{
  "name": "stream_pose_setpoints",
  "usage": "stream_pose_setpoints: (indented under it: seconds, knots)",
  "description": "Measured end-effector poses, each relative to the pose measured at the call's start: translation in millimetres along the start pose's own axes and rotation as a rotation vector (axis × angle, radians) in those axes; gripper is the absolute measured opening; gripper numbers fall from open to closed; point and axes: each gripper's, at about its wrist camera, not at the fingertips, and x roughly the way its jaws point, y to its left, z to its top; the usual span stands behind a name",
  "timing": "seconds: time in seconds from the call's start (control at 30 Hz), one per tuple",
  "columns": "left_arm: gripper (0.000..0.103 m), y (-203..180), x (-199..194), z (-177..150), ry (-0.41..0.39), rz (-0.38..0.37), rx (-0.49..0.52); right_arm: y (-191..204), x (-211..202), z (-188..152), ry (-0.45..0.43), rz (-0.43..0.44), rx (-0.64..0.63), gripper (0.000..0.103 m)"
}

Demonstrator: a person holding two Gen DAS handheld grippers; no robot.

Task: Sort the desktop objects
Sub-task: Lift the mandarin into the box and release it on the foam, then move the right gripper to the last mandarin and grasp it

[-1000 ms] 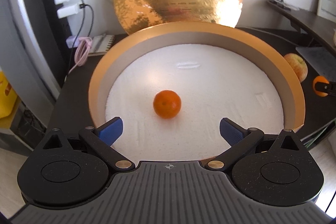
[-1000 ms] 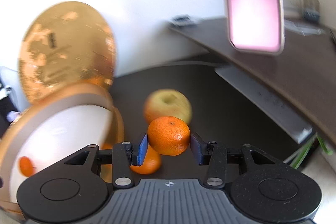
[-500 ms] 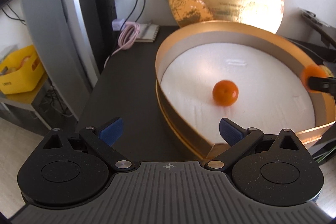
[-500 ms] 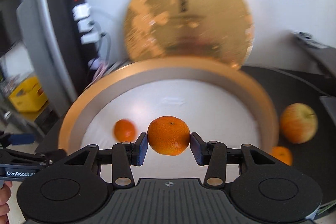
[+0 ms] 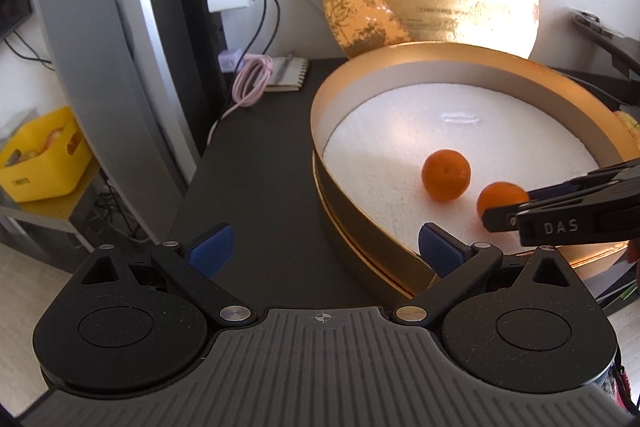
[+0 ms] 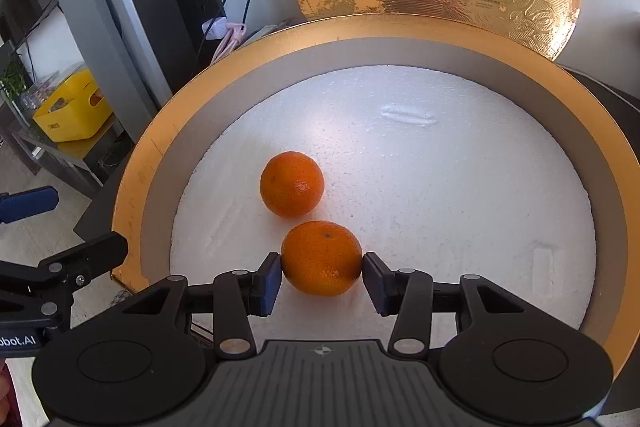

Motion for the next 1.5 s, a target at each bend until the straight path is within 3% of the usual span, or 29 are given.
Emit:
stream_pose_setpoints:
  seconds: [0.1, 0.2, 0.4, 0.73, 0.93, 1.27, 1.5]
  knots:
    - [0.101, -0.6, 1.3, 0.7, 0.003, -0.001, 0.001, -0.5, -1.9, 1.1, -0.004, -0.006, 0.005, 0.050]
    - [0.101, -2.4, 1.5, 1.0, 0.007, -0.002, 0.003, -3.6, -9.4, -0.6, -0.025, -0.018, 0.014, 0.065]
    - [0.101, -8.9, -3.0, 1.7, 0.010, -0.010, 0.008, -22.9, -45.5, -9.0, -0.127, -0.034, 0.074, 0.070]
    - [0.101, -36.6, -17.4, 9.3, -0.002, -0.067, 0.039, -89.1, -111.4, -47.9, -0.297, -0.190, 0.230, 0.070]
    - [0.101, -61.6, -20.8, 17.3, 0.005, -0.135, 0.070, -125.8, -121.7, -75.3, -0.304, -0.267, 0.319, 0.068]
    - [0.101, -99.8, -18.2, 23.4, 0.029, -0.202, 0.131, -142.3, -123.2, -91.7, -0.328, -0.289, 0.373, 0.068]
    - [0.101, -106.9, -13.9, 25.3, 0.037, -0.196, 0.141, -161.7, -105.6, -96.7, -0.317, -0.318, 0.399, 0.052]
